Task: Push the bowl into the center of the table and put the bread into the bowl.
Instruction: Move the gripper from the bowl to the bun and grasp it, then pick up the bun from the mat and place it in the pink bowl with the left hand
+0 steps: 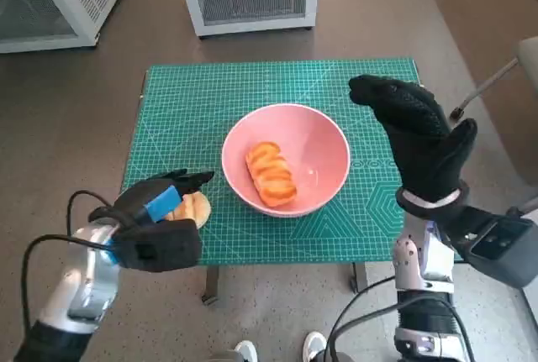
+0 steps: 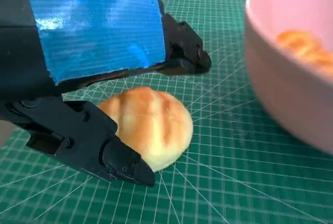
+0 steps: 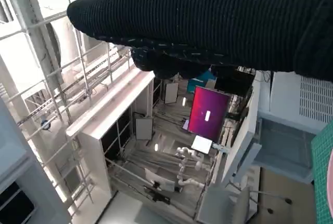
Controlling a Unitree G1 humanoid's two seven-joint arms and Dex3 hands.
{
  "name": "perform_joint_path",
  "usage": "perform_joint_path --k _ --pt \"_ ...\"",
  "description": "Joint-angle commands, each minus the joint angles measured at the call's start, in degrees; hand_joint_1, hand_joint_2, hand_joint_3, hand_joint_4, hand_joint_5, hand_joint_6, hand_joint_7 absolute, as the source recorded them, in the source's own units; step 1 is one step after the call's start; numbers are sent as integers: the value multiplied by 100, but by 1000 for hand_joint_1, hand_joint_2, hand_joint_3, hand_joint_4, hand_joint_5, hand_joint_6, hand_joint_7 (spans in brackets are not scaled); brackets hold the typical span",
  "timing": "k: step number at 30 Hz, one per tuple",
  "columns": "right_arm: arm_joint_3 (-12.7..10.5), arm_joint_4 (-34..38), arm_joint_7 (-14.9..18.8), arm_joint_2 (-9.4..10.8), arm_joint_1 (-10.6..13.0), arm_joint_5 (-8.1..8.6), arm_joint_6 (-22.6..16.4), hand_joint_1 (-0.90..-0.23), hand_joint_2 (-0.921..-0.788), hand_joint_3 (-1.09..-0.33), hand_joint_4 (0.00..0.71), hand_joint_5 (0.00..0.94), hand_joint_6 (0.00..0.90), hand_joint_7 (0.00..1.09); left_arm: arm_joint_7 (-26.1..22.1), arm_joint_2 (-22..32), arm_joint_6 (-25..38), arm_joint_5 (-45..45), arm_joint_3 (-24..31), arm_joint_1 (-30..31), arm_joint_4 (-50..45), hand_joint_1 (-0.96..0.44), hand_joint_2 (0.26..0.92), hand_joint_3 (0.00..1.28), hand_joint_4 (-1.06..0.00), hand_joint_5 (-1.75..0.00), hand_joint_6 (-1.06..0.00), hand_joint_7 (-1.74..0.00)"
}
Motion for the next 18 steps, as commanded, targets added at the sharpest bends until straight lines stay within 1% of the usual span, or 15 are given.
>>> perform_joint_path --k 1,2,3,4,7,11,18 --pt "-7 -54 9 -26 163 -3 89 -525 -921 -518 342 0 3 630 326 21 -229 264 -151 -92 408 -67 874 73 -683 -117 -629 -530" --pt "-8 -61 9 -28 166 -3 92 -526 -921 -518 342 0 3 630 361 29 -262 291 -165 -100 453 -170 891 109 -754 -157 -605 -824" --pt "-8 -74 7 -33 172 -3 98 -527 -921 -518 342 0 3 631 372 58 -293 307 -162 -92 442 -136 897 104 -741 -350 -601 -906" --pt "-9 -94 5 -38 183 -2 103 -527 -921 -517 342 0 3 631 362 97 -323 309 -144 -81 400 -86 905 103 -717 -637 -587 -1034" --pt "-14 -120 11 -47 206 -2 106 -529 -921 -517 342 0 3 632 335 175 -391 304 -79 -58 290 -27 916 91 -700 -977 -584 -1167" --pt "-19 -102 17 -49 202 -12 96 -529 -921 -515 342 0 4 632 292 255 -436 205 88 16 0 -3 919 76 -694 -1112 -607 -1190" --pt "-14 -49 13 -38 175 -38 74 -527 -921 -517 342 0 3 633 137 290 -354 -53 481 195 -686 2 920 60 -704 -1164 -630 -1148"
